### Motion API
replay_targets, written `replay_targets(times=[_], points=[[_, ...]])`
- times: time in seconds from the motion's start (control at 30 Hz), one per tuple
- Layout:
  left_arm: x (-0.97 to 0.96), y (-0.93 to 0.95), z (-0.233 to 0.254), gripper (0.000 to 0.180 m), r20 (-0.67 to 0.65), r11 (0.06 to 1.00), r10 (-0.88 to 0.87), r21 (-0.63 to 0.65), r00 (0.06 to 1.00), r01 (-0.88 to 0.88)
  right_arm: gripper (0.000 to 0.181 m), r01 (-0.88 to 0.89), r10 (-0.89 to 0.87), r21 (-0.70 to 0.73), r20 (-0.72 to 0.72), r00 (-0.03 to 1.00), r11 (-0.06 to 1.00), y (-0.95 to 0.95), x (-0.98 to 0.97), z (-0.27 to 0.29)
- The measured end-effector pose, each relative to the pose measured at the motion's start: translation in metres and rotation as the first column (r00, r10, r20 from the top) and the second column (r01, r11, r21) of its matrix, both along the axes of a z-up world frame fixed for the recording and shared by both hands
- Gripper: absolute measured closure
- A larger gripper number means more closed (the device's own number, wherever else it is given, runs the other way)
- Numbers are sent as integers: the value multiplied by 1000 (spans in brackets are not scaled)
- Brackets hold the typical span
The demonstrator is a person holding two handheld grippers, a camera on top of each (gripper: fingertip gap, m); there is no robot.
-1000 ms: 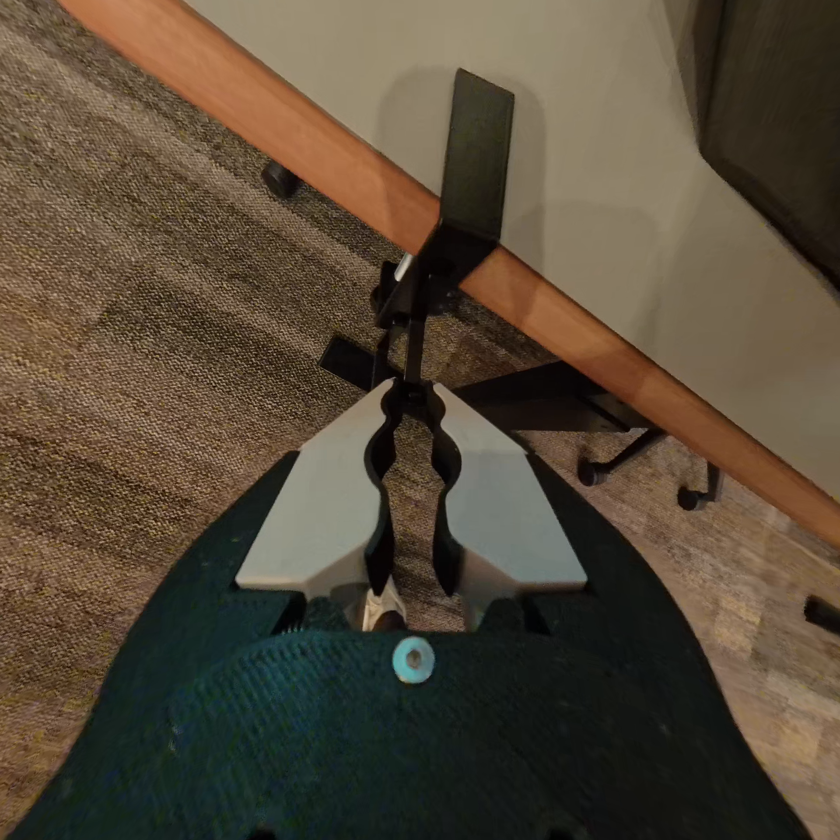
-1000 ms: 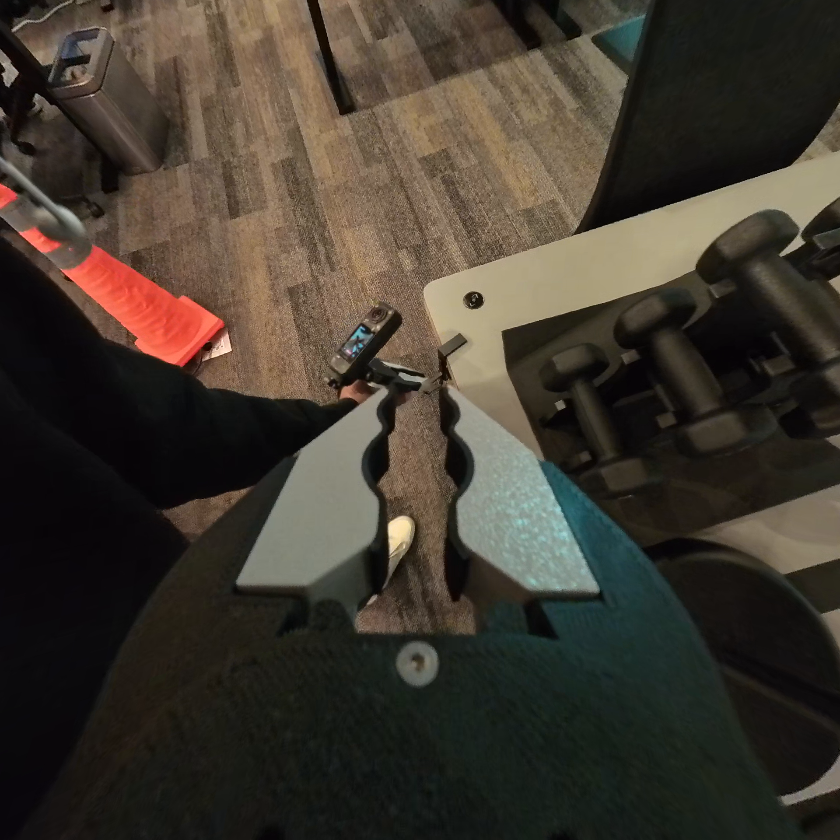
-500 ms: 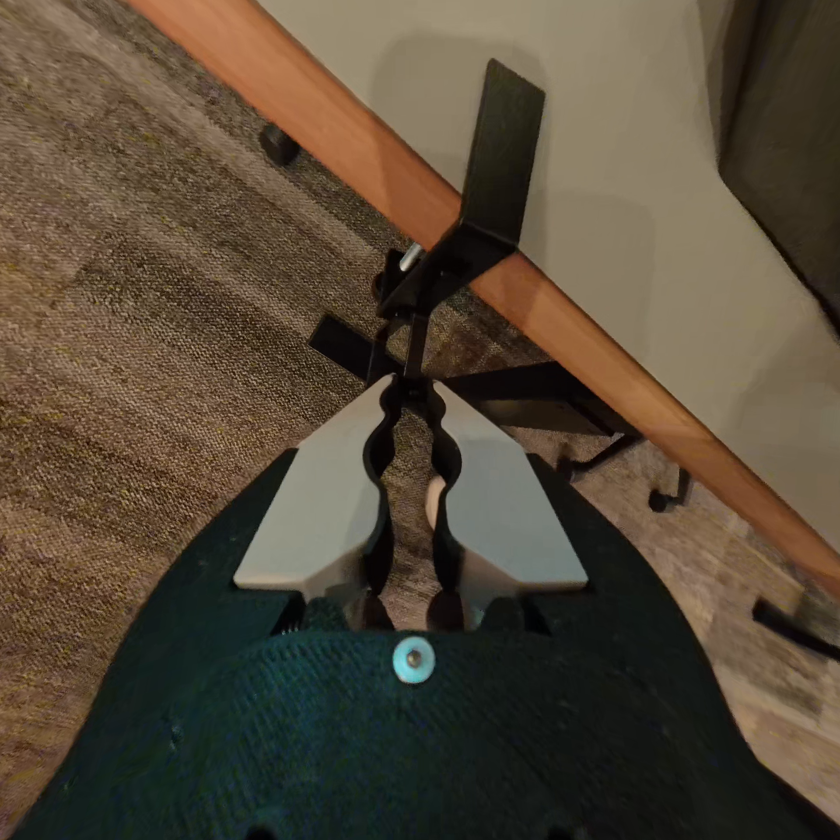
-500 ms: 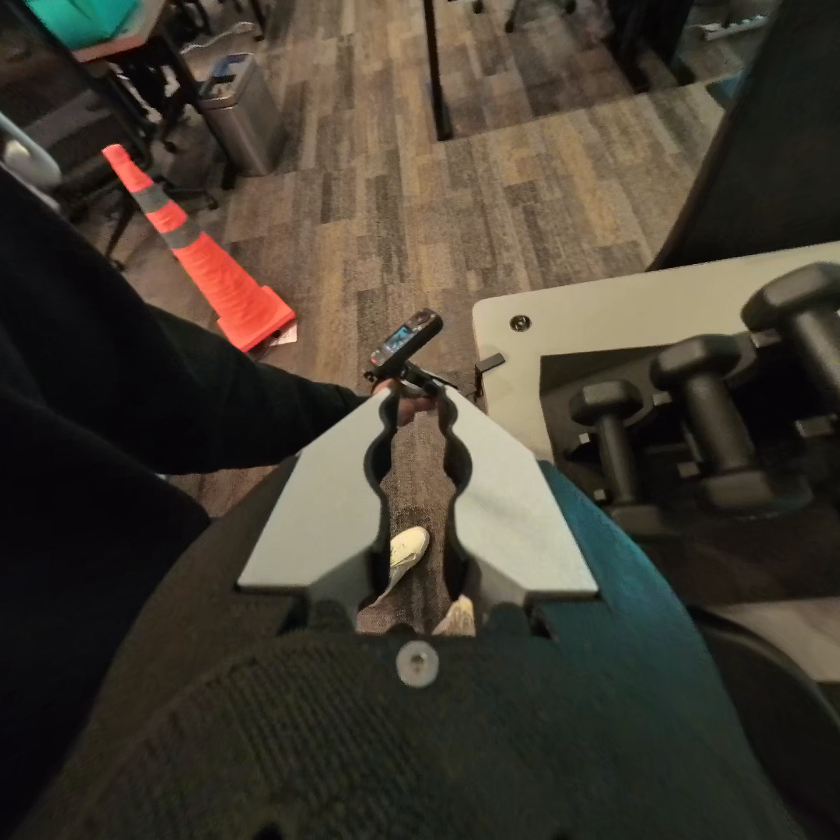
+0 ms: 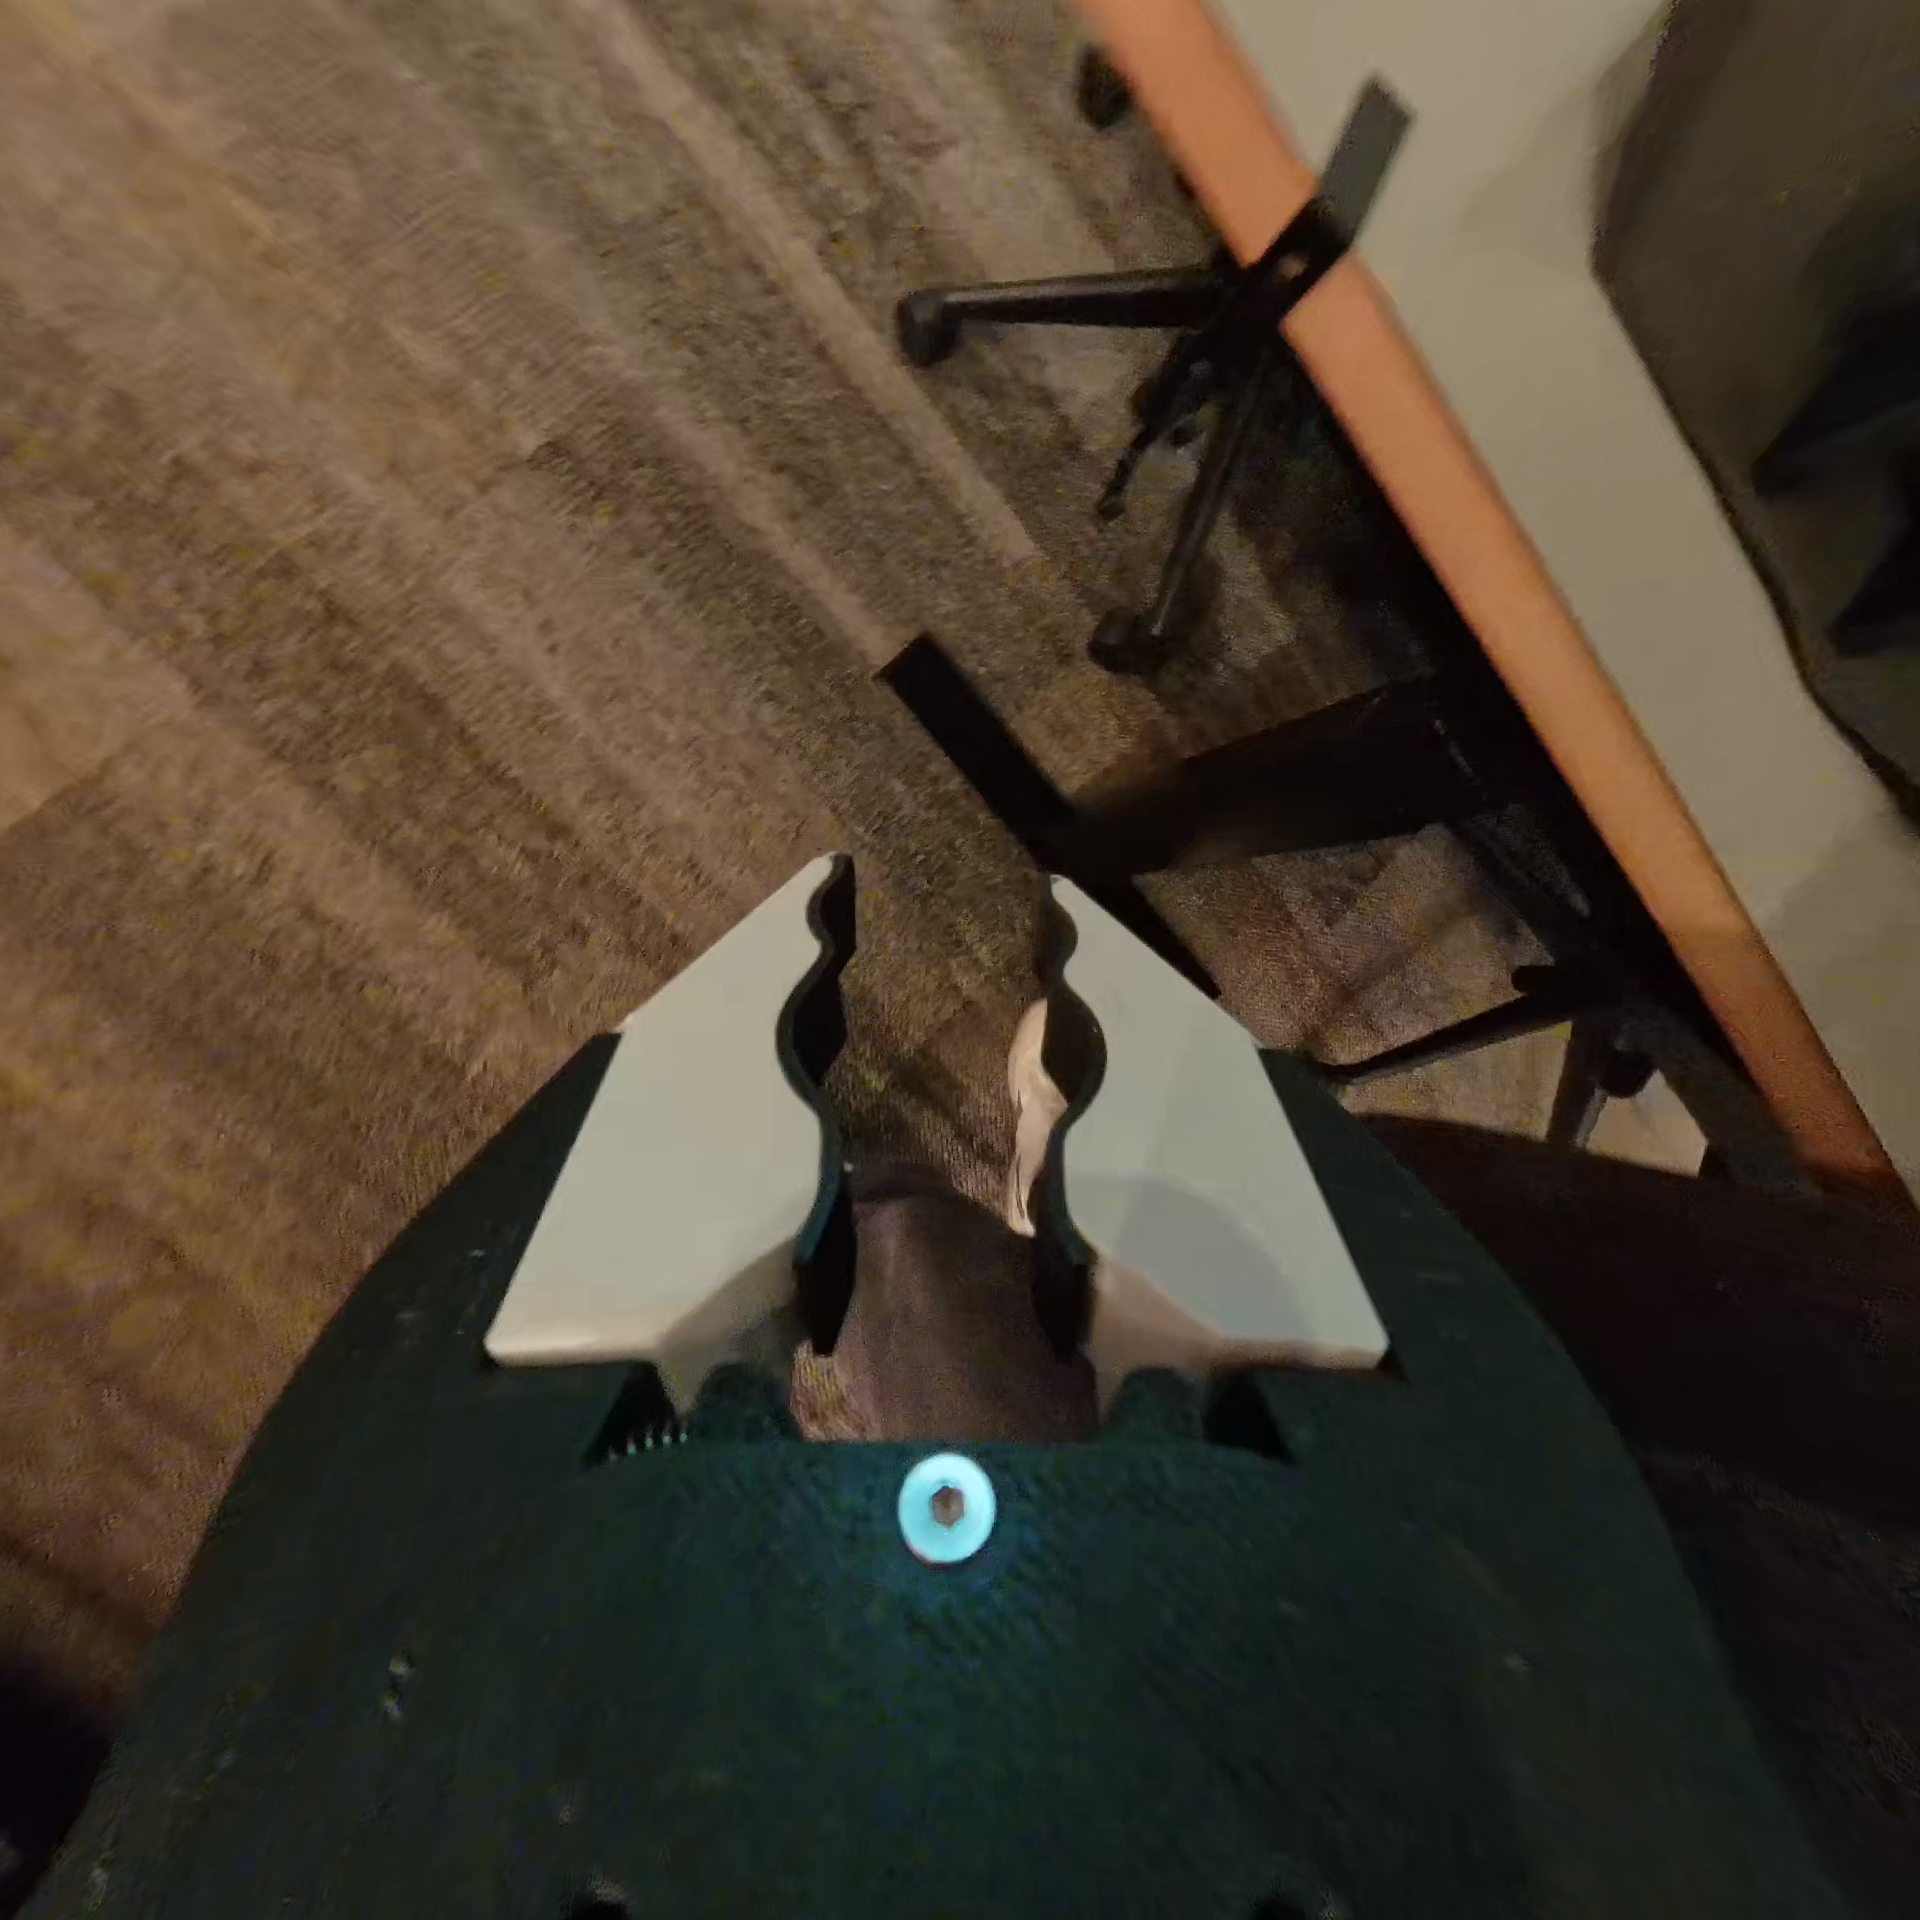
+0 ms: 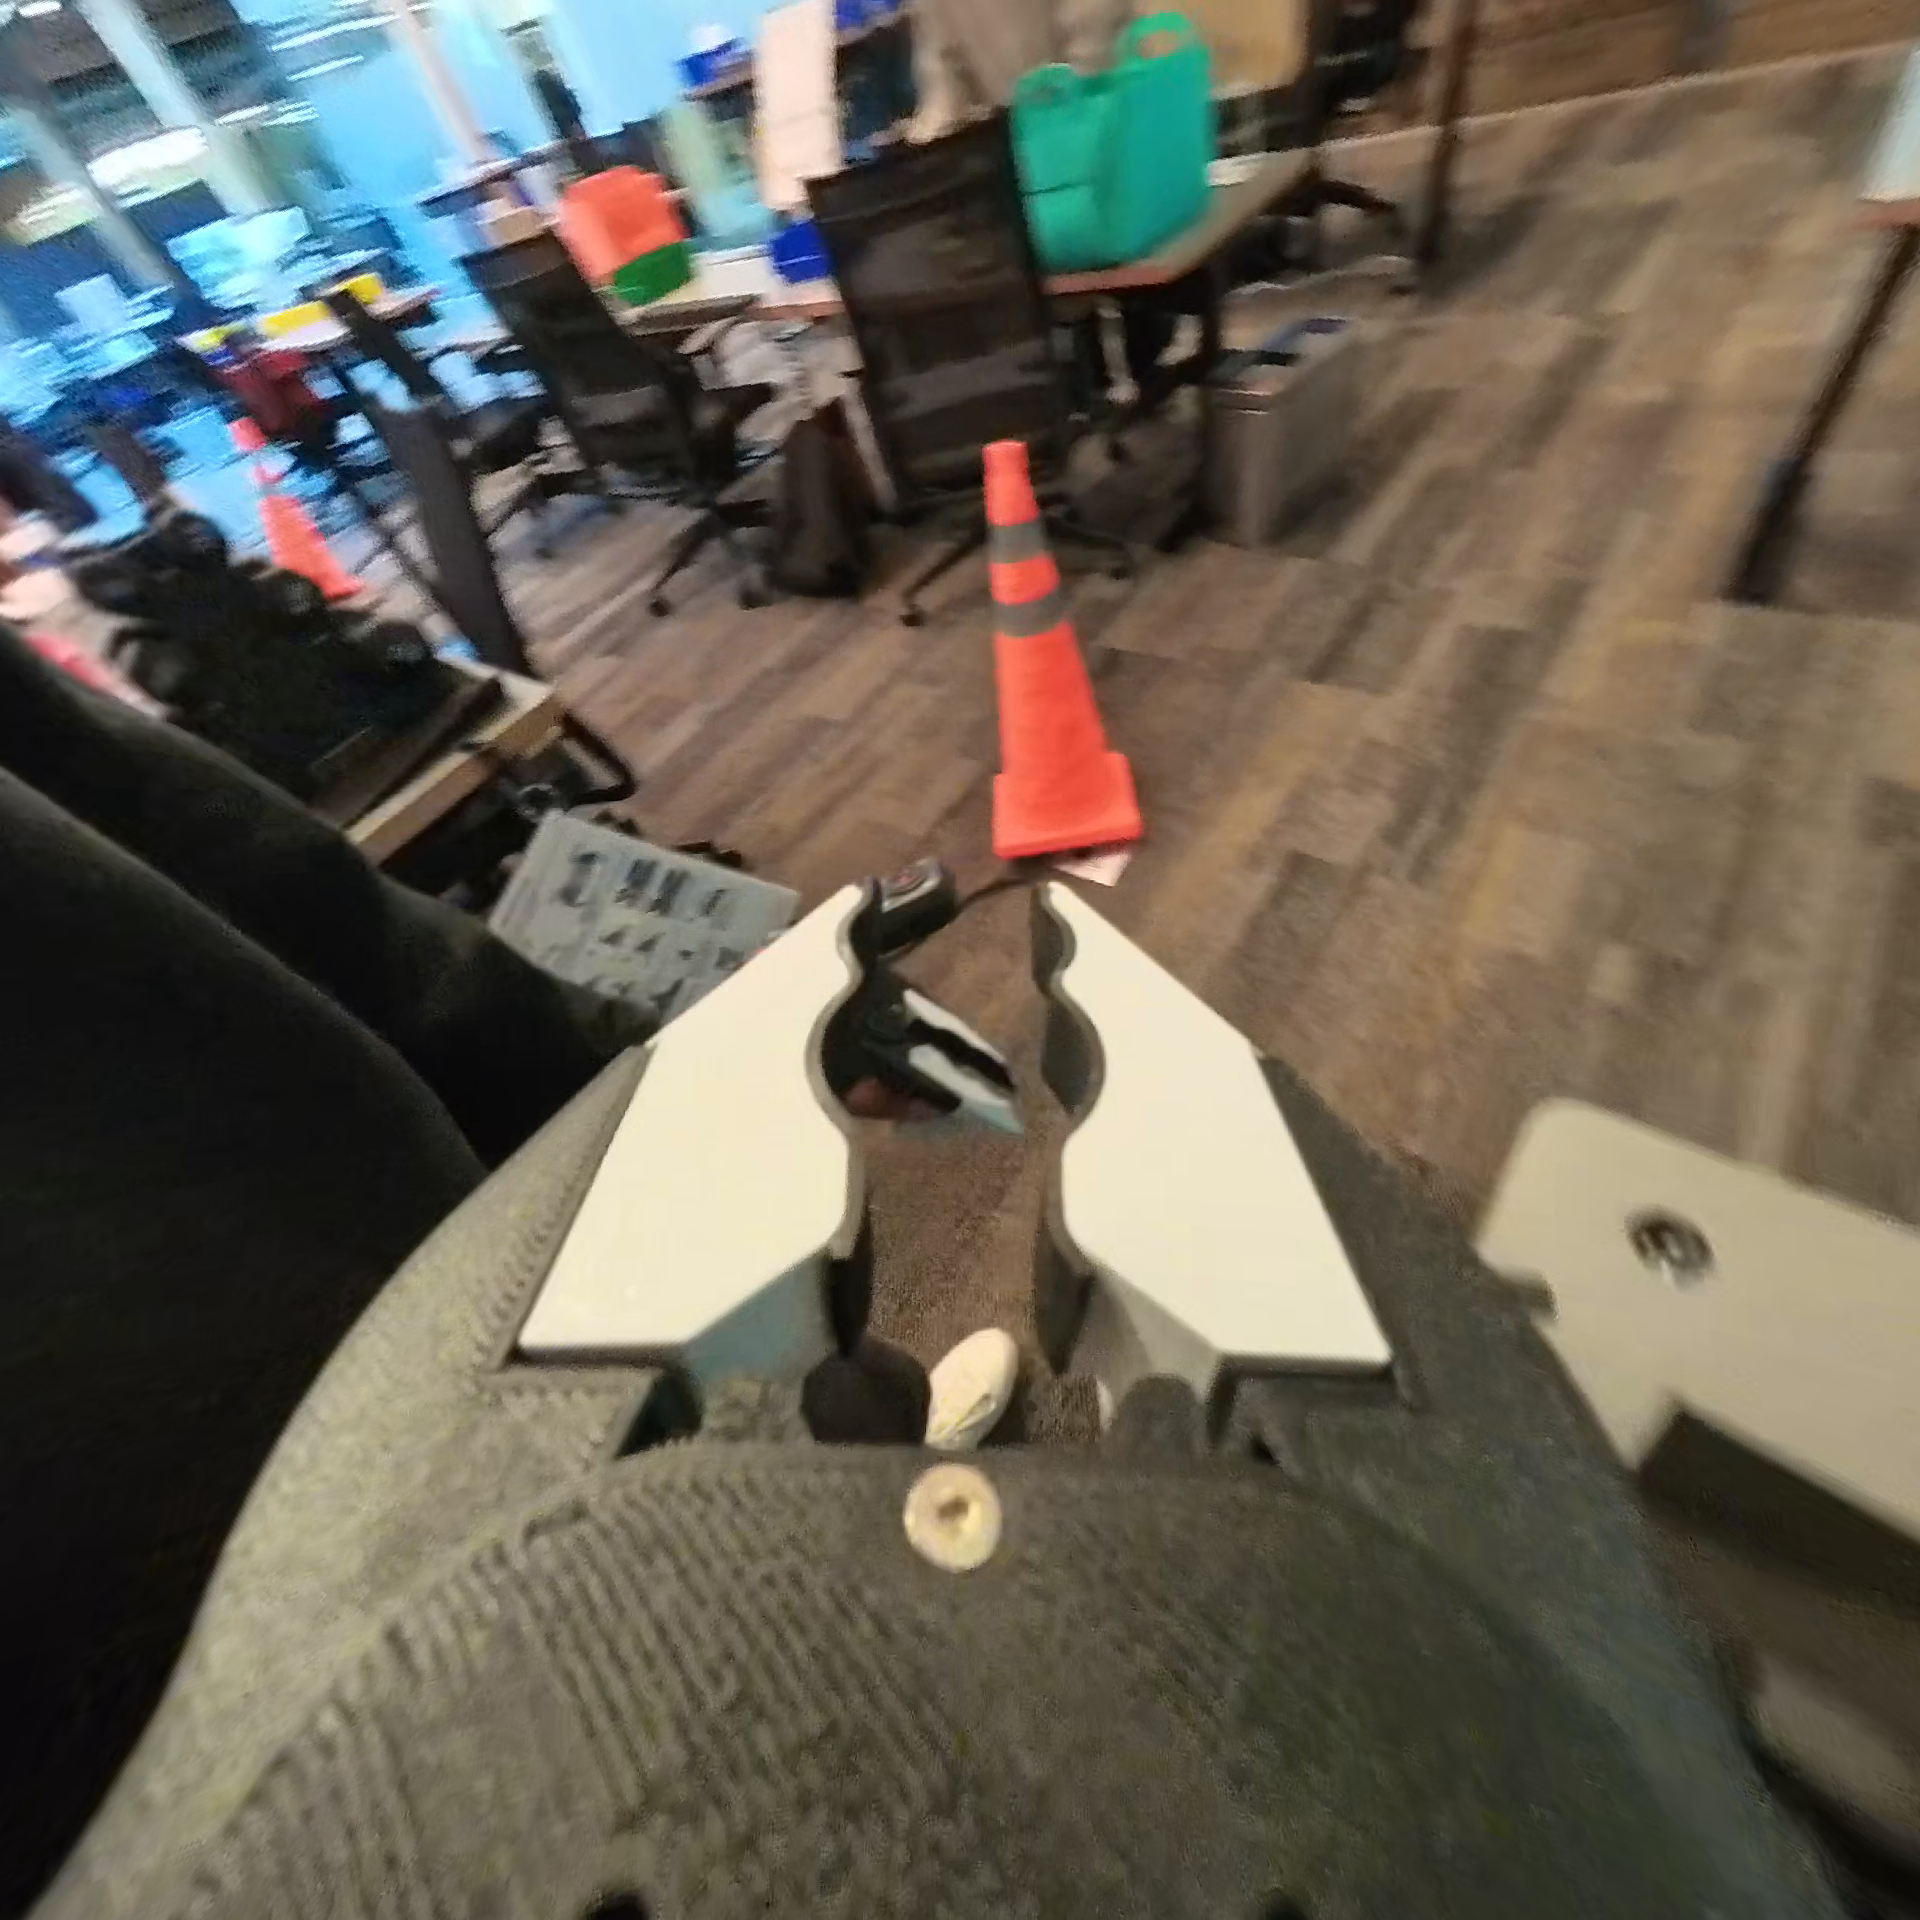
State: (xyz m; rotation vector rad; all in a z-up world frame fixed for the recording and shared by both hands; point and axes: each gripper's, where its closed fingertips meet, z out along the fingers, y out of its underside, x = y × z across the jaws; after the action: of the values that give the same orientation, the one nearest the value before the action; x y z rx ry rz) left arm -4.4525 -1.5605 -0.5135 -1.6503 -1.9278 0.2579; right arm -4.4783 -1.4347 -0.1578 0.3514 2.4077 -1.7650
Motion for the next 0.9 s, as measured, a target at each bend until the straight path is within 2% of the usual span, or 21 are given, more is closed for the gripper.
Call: replay_targets(times=[0.17, 0.27, 0.37, 0.53, 0.7, 0.83, 0.9], points=[[140, -82, 2, 144, 65, 941, 338, -20, 939, -337, 149, -278, 278, -70, -8, 961, 958, -102, 37, 11], [216, -128, -6, 143, 95, 836, 546, -4, 832, -549, 147, -384, 390, -107, 38, 920, 917, -165, 62, 13], [261, -175, 1, 143, 62, 737, 673, 20, 737, -675, 145, -448, 455, -120, 38, 889, 886, -229, 86, 10], [293, -259, 26, 142, 12, 720, 694, -43, 720, -693, 136, -549, 557, -137, 27, 830, 824, -327, 132, 13], [276, -338, 52, 141, -48, 684, 726, -51, 686, -728, 115, -636, 646, -126, 62, 761, 761, -406, 143, -1], [242, -390, 42, 133, -40, 652, 756, -47, 654, -757, 94, -650, 660, -115, 153, 735, 751, -485, 111, -32], [224, -421, 28, 121, -14, 608, 791, -85, 611, -789, 85, -681, 687, -98, 170, 707, 725, -524, 87, -48]])
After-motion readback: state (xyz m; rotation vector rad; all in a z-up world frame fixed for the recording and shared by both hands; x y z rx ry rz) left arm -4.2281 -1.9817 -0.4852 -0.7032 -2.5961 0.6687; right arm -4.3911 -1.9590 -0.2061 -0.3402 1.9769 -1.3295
